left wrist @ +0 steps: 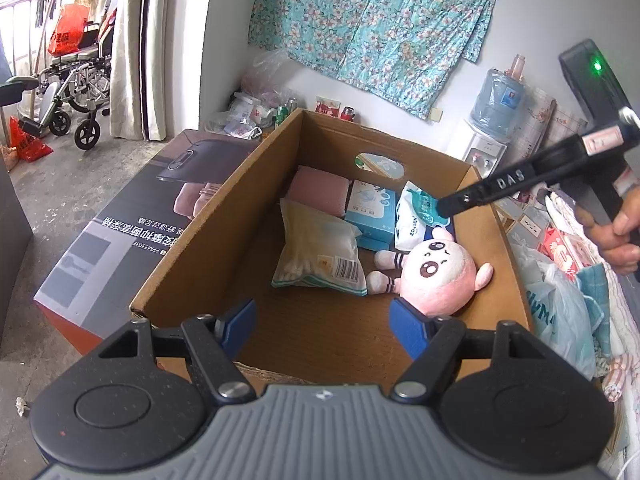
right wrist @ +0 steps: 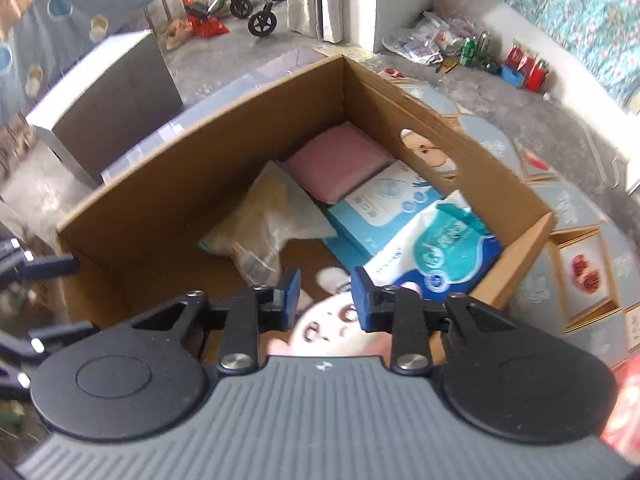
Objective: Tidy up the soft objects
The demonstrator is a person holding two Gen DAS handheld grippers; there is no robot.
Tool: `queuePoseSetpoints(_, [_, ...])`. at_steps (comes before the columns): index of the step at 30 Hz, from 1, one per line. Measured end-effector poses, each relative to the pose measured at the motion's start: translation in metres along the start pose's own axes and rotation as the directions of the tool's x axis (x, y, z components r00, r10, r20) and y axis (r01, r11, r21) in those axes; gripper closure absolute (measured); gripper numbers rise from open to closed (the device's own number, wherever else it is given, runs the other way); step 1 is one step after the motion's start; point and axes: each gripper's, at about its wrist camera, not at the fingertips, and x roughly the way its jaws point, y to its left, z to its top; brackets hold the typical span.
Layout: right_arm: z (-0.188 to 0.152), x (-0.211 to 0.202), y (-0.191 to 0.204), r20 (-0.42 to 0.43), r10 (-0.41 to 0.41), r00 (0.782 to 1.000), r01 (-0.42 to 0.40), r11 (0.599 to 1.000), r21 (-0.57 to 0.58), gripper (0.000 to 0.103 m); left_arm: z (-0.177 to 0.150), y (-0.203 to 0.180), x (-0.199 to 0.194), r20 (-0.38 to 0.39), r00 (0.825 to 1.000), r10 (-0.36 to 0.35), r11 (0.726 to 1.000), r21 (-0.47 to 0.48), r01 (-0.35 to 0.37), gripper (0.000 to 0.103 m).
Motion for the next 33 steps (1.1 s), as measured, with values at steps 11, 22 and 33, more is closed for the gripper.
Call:
queuePoseSetpoints(11, [0.034,0.136,0.005,-0.195,0.114,0.974,-0.035,0.929,0.369,0.056,-0.003,0.016,-0.011,0.002,1.000,0.030,1.000,-0.005,-0.030,0.028])
queuePoseSetpoints(22, [0.029,0.162,0.029,-0.103,0.283,0.954,-0.197,0.845,0.497,0.050,-0.001,0.020,-0.005,-0.013,0.999,0.035,0.999,-0.016,-0.035,0.028])
queuePoseSetpoints(33, [0.013,0.111,0.036,0.060,0.198,0.978,-0.205,0.890,0.407,0.026,-0.003,0.010,-0.014,0.011,0.999,0.030,0.999,-0.013,-0.030,0.023])
